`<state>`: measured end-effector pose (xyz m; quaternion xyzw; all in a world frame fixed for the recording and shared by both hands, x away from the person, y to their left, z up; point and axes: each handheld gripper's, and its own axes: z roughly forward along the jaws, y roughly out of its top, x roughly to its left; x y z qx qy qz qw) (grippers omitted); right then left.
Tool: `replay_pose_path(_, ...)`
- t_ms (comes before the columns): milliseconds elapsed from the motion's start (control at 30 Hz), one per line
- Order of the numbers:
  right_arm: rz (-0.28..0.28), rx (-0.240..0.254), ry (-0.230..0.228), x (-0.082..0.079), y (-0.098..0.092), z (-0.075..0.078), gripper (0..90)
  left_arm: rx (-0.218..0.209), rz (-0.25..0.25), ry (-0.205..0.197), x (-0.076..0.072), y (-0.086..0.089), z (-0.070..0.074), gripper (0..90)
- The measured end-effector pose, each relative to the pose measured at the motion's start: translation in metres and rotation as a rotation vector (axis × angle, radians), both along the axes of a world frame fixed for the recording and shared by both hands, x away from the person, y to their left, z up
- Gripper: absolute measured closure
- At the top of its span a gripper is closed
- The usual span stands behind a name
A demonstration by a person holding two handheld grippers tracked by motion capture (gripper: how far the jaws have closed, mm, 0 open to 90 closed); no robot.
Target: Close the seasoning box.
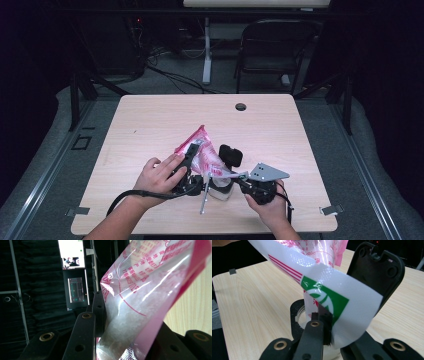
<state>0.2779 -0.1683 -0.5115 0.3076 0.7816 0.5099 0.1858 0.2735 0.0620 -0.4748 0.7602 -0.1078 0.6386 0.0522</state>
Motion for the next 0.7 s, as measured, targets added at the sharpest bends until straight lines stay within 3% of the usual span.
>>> replay_pose_path(267,0.0,-0.001,0.001,0.0001,-0.0002,-0.0001,89.8,-0.008,0.001,0.004,0.0,0.0,0.0002,75.0)
replay_pose_path(400,0.002,0.0,0.0,0.0001,0.0001,-0.0001,89.8,-0.002,-0.009,-0.015,-0.0003,0.0,0.0019,75.1)
replay_pose_path(700,0.003,0.0,0.0,0.0001,0.0011,-0.0007,89.8,-0.008,-0.003,-0.004,-0.0005,0.0002,0.002,75.1)
